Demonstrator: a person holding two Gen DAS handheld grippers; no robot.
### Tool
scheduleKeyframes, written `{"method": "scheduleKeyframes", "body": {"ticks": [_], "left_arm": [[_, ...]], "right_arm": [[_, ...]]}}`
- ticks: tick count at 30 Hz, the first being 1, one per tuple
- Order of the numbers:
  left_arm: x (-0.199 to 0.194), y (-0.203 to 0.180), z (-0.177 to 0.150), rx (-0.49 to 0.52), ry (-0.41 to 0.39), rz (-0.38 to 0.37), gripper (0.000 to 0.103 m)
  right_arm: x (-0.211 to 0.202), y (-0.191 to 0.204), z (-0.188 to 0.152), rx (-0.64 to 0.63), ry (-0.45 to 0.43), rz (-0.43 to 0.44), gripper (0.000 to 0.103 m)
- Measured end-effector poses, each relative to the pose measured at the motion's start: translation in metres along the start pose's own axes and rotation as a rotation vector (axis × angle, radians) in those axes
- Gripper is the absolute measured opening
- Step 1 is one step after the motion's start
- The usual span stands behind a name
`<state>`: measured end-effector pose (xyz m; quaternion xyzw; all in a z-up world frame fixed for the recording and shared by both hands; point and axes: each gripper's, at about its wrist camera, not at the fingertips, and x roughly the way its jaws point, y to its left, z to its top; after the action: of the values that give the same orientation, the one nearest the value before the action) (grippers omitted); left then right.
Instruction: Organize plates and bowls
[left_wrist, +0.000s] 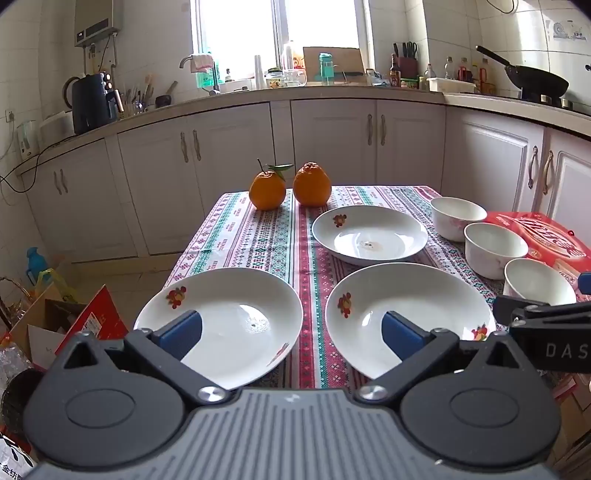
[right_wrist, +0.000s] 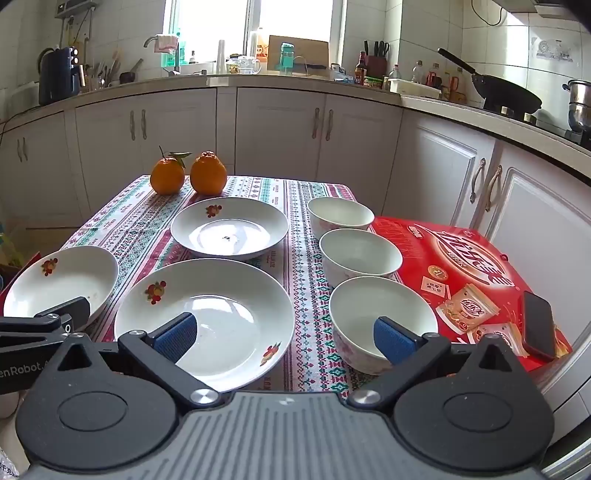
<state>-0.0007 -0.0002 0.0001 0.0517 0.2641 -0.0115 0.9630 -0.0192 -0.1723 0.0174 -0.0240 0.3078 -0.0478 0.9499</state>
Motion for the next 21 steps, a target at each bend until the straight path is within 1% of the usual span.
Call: {"method": "scheduleKeyframes", "body": {"ticks": [7, 8, 10, 21], "left_arm": [[-0.0060, -0.0026, -0.0023, -0.005, -0.010, 0.003, 0.103], [0.0005, 0.0001, -0.0008, -0.007, 0.005, -0.005, 0.103], [0.0005, 0.0001, -0.0013, -0.007, 0.006, -0.004, 0.103], [0.0004, 0.0043, -0.0015, -0.009, 0.009, -0.005, 0.103]], "right_arm": [[0.0004, -0.0010, 0.0004, 0.004, 0.012, 0.000, 0.103], [0.0006, -0.0009, 0.0006, 0.002, 0.011, -0.001, 0.103], [-0.0026, 0.0052, -0.0025, 0.000, -0.001, 0.000, 0.103], [-0.0008, 0.0005, 0.0004, 0.000, 0.002, 0.000, 0.103]]}}
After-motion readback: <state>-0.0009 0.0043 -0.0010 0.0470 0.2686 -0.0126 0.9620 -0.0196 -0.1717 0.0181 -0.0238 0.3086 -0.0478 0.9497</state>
